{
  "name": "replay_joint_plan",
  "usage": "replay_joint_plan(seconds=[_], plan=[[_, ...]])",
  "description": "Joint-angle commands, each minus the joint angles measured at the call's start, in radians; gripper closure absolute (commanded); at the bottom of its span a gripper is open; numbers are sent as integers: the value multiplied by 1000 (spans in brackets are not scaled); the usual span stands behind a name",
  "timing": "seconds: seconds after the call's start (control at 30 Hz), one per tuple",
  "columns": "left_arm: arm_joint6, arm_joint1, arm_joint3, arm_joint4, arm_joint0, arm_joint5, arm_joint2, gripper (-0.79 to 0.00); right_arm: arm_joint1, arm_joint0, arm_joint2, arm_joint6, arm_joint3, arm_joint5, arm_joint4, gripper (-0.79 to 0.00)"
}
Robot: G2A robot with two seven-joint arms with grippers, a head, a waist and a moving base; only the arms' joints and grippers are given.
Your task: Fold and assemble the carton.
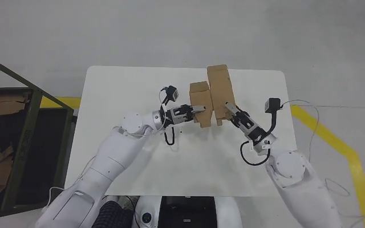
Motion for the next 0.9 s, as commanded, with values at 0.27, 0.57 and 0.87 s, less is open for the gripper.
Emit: replay_joint_plan(seconds=[0.27, 0.57, 0.87], plan=[[-174, 28, 22, 64, -35, 55, -63, 0, 10, -16, 96, 224, 67, -113, 162, -785], [-466, 53, 15, 36, -57, 40, -102, 0, 19, 14, 124, 473, 119, -160, 251, -785], [-626, 71, -25, 48, -83, 72, -61, 0, 14, 49, 77, 632, 139, -222, 310, -785]])
